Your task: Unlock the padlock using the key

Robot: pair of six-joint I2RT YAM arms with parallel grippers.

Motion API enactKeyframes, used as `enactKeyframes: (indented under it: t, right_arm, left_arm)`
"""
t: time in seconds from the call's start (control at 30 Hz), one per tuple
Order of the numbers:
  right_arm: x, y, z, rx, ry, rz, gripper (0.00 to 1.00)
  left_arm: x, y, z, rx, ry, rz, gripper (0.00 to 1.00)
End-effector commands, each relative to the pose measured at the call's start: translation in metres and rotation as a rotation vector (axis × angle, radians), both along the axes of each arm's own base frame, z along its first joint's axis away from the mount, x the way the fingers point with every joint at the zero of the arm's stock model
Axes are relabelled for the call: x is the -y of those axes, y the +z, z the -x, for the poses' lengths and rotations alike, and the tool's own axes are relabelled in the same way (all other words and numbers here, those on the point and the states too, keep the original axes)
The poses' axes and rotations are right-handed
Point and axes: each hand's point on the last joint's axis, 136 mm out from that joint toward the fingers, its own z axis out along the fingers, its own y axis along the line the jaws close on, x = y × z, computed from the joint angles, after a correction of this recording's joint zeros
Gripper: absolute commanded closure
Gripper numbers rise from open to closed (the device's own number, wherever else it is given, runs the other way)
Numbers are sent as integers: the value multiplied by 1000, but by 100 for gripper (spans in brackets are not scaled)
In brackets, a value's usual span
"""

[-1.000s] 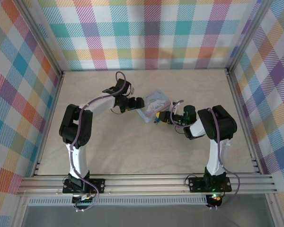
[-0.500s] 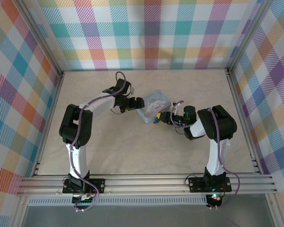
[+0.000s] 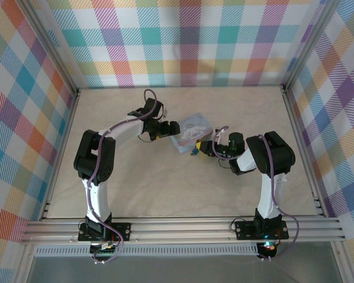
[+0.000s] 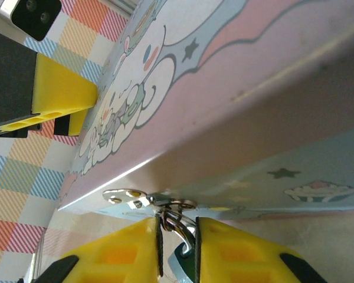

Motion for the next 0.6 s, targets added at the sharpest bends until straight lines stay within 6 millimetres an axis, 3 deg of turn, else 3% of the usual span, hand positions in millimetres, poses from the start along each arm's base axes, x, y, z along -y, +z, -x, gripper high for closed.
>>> enactKeyframes:
  t: [0.0,0.57]
  right_arm:
    - [-5,11,3,60,28,-8,82]
    - [-1,12,-1,54,-5,14,95]
  left_arm:
    - [-1,-18,13,-60,-9,-40,14]
    - [-2,-18,14,-60,-6,-42,14]
